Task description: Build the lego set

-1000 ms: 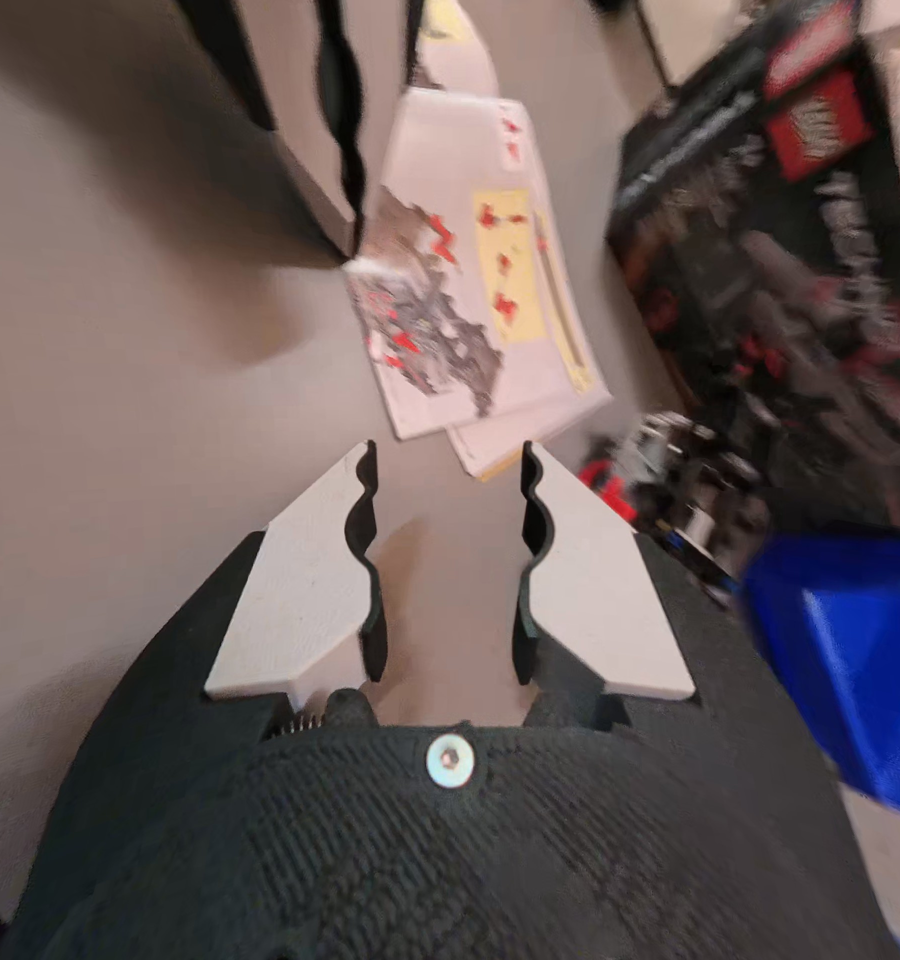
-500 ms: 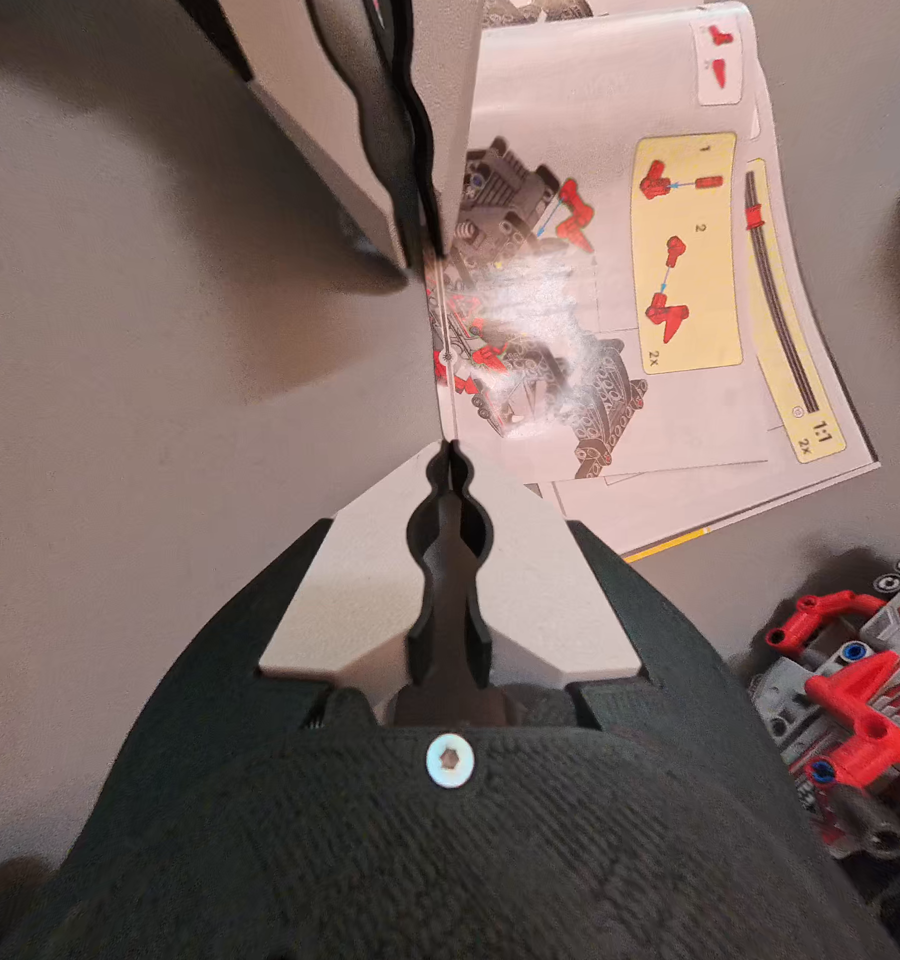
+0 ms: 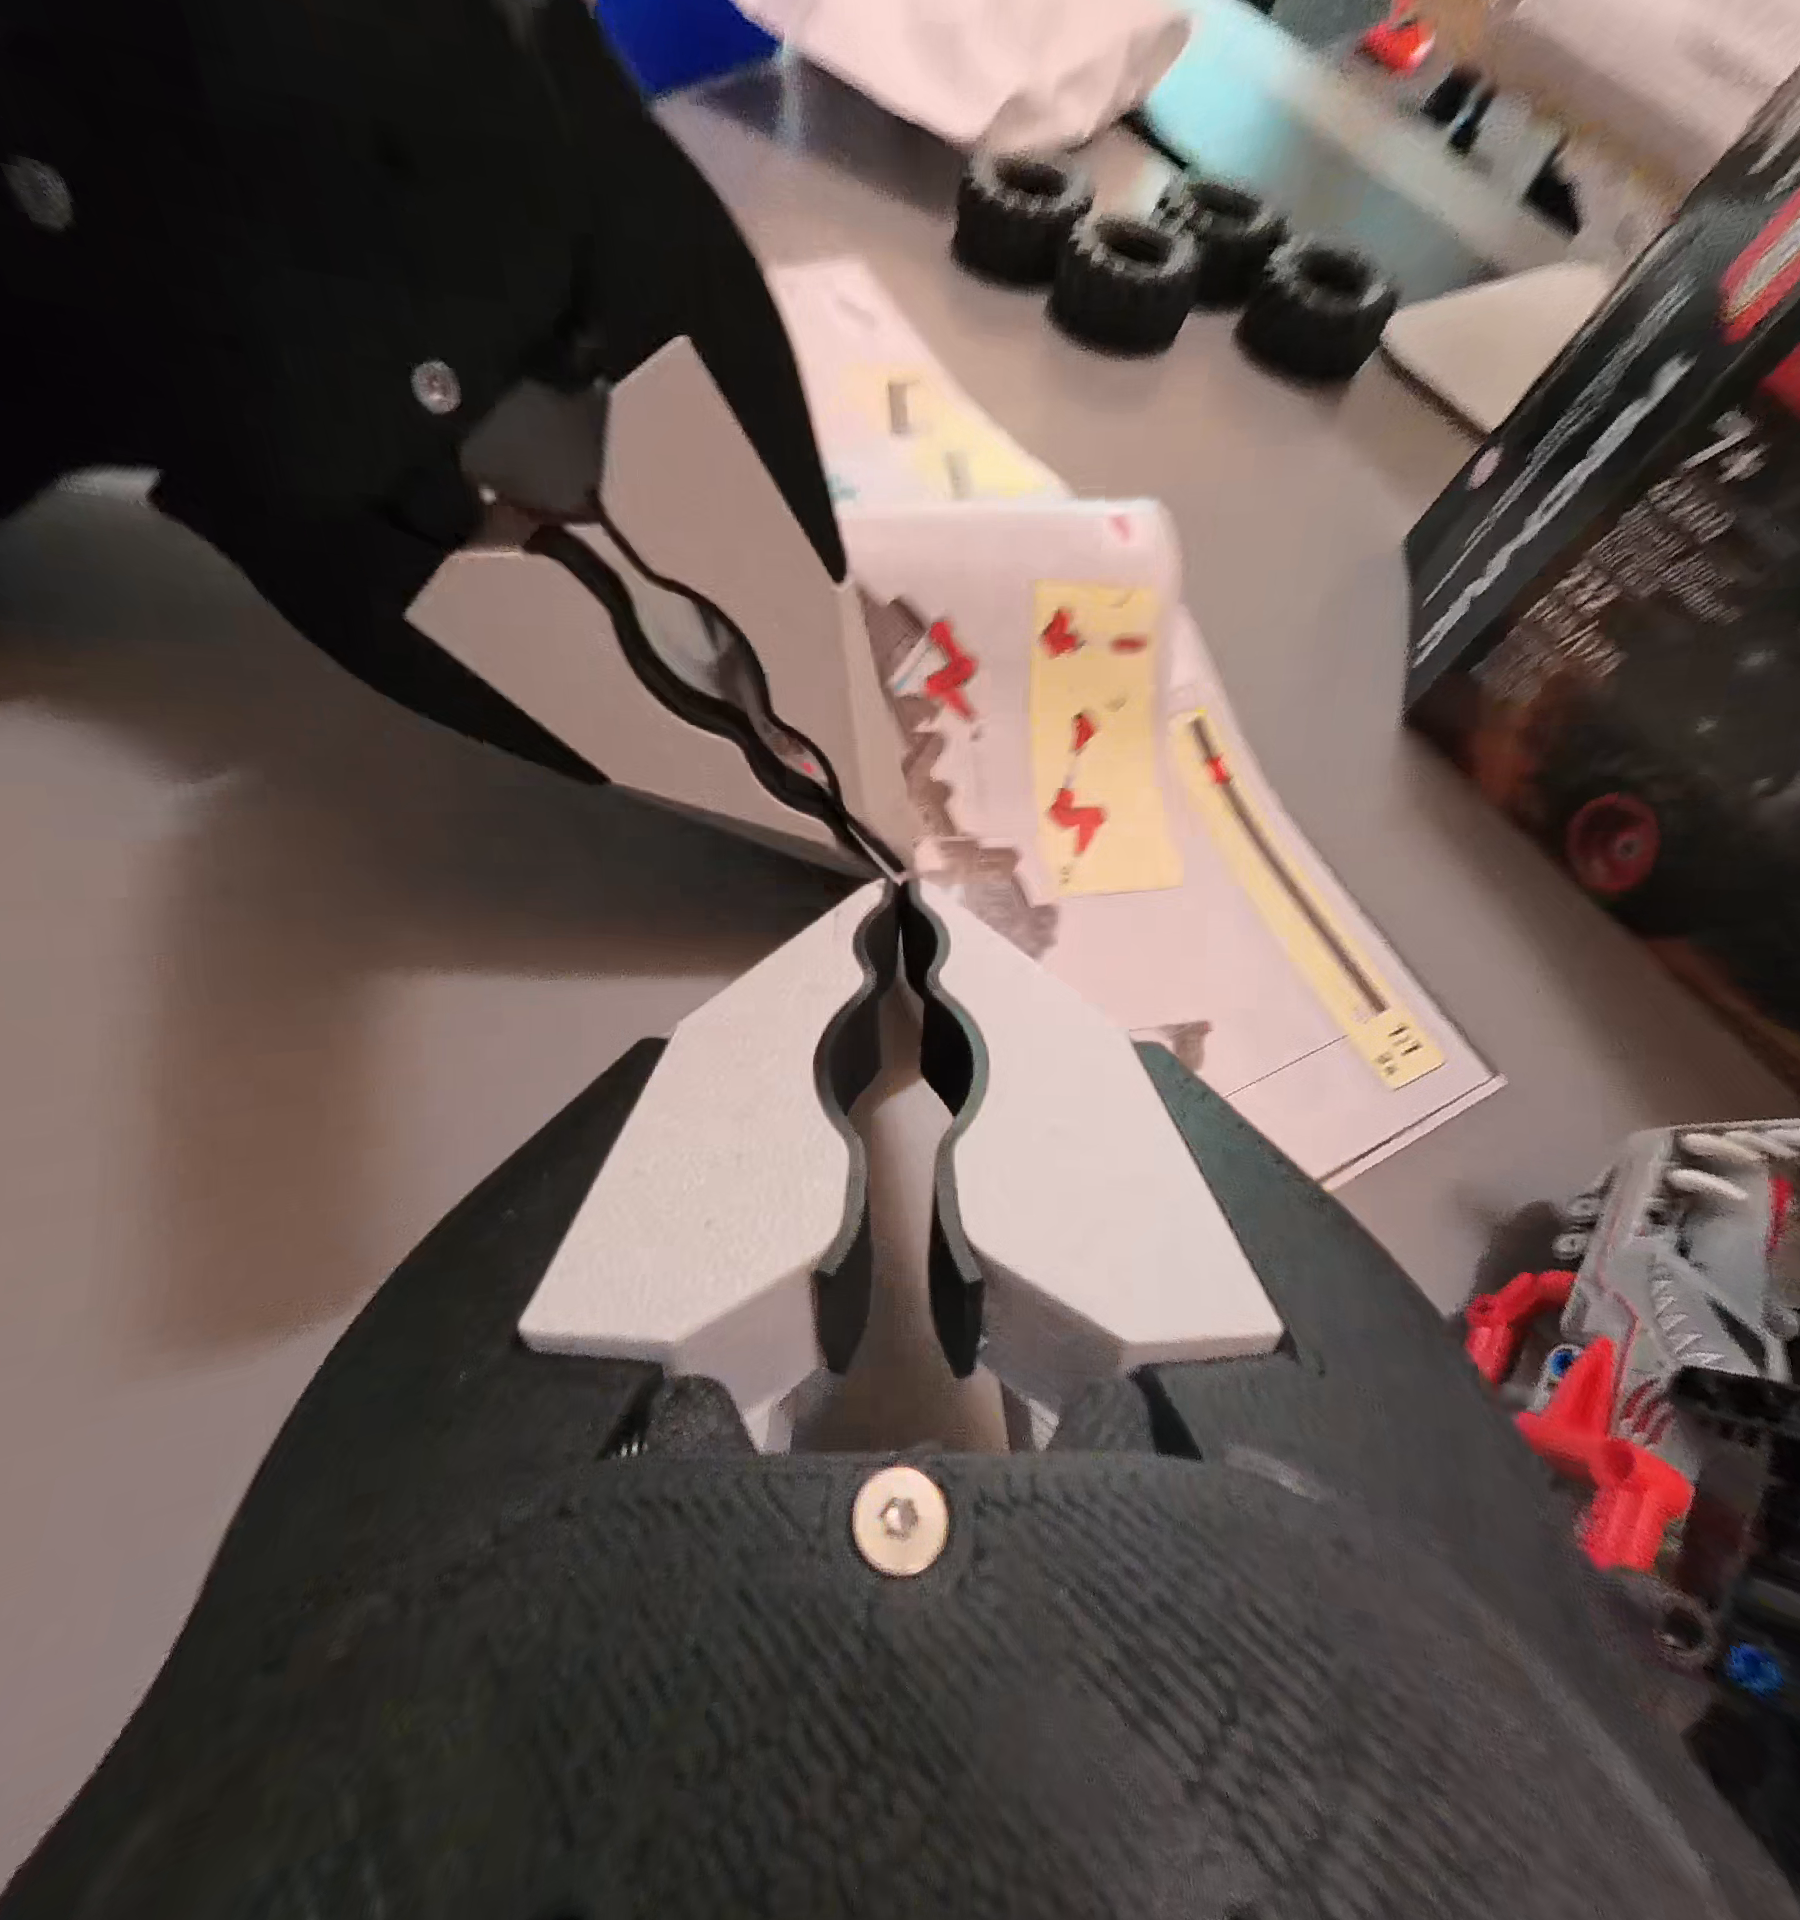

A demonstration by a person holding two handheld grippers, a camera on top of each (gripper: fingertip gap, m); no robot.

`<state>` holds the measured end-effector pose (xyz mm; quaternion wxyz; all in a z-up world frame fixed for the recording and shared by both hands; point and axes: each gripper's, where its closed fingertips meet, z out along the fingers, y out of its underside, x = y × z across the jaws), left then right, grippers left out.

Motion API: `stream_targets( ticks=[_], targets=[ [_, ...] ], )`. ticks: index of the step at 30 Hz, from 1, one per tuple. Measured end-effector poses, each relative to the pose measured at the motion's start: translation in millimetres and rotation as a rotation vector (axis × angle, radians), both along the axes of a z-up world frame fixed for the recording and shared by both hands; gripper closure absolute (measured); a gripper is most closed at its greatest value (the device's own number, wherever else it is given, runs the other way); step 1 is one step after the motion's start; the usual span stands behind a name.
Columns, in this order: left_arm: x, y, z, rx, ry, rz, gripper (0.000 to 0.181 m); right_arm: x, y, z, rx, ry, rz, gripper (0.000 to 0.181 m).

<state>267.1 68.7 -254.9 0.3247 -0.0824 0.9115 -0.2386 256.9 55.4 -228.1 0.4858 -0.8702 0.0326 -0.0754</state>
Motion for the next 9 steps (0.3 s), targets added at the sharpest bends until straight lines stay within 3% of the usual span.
stream_targets(
  ticks=[1,4,6,9],
  targets=[
    [1.6,3.2,8.0,-0.023,-0.034,0.030,0.181,2.7,1.2,6.0,0.021,-0.019,-0.015,0.181],
    [8.6,20.9,39.8,-0.155,-0.150,0.166,0.181,-1.7,8.9,33.1,0.104,-0.111,-0.007,0.172],
    [15.2,51.9,65.2,-0.232,-0.270,0.301,0.181,-10.3,14.2,56.8,0.190,-0.173,0.003,0.160],
    [8.5,102.8,99.9,-0.454,-0.370,0.496,0.181,-7.7,19.7,51.8,0.159,-0.168,-0.039,0.168]
  ],
)
